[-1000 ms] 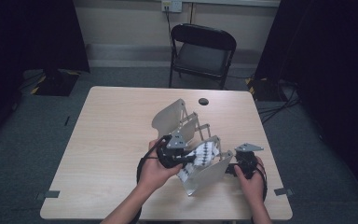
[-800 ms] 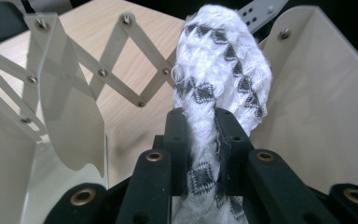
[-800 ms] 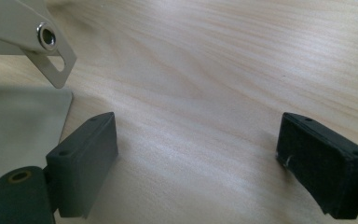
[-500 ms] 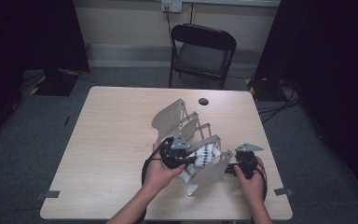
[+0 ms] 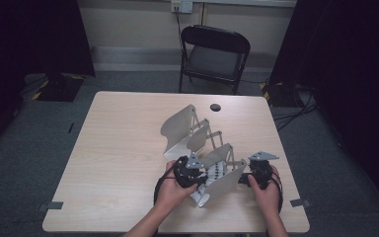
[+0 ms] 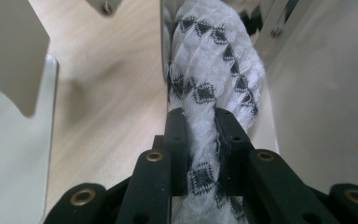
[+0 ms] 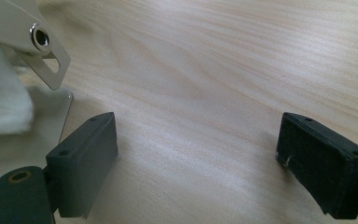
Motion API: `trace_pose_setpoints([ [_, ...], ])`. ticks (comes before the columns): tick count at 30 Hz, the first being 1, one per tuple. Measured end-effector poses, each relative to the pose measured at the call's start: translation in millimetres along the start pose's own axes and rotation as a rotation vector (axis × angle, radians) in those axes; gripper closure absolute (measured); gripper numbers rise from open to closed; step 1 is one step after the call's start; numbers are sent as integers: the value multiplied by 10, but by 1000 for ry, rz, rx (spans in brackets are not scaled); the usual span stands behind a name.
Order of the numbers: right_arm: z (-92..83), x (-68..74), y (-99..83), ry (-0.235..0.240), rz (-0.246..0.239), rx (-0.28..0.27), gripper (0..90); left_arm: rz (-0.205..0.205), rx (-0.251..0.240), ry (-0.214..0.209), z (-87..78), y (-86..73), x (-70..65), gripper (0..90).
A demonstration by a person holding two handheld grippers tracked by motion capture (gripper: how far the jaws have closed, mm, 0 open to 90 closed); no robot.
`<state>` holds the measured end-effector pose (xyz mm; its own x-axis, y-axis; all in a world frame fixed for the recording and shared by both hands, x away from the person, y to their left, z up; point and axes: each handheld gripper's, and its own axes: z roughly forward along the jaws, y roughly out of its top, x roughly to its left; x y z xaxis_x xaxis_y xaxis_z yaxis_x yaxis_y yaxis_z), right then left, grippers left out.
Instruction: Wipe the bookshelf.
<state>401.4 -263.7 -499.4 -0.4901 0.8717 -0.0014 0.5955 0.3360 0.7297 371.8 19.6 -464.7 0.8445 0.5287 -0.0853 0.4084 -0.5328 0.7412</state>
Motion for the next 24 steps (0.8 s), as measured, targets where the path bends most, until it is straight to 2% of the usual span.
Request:
trace_pose_setpoints([
  [4, 0, 0, 0, 0, -1, 0, 117, -10, 10, -5, 44, -69, 2, 771],
  [10, 0, 0, 0, 0, 0, 0, 117, -2, 34, -12, 82, -131, -16, 771],
  [15, 0, 0, 0, 0, -1, 0, 117, -10, 19, -25, 38, -102, -40, 772],
  [20, 0, 0, 0, 0, -1, 0, 117, 24, -59, -39, -224, 158, -102, 772],
  [21, 0, 0, 0, 0, -1, 0, 117, 24, -59, -39, -224, 158, -102, 772],
  [22, 0, 0, 0, 0, -1, 0, 117, 39, -94, -38, -333, 285, -111, 772],
  [23, 0, 0, 0, 0, -1, 0, 117, 39, -94, -38, -333, 285, -111, 772],
  [24, 0, 0, 0, 0, -1, 0, 117, 56, -130, -33, -435, 417, -125, 771],
])
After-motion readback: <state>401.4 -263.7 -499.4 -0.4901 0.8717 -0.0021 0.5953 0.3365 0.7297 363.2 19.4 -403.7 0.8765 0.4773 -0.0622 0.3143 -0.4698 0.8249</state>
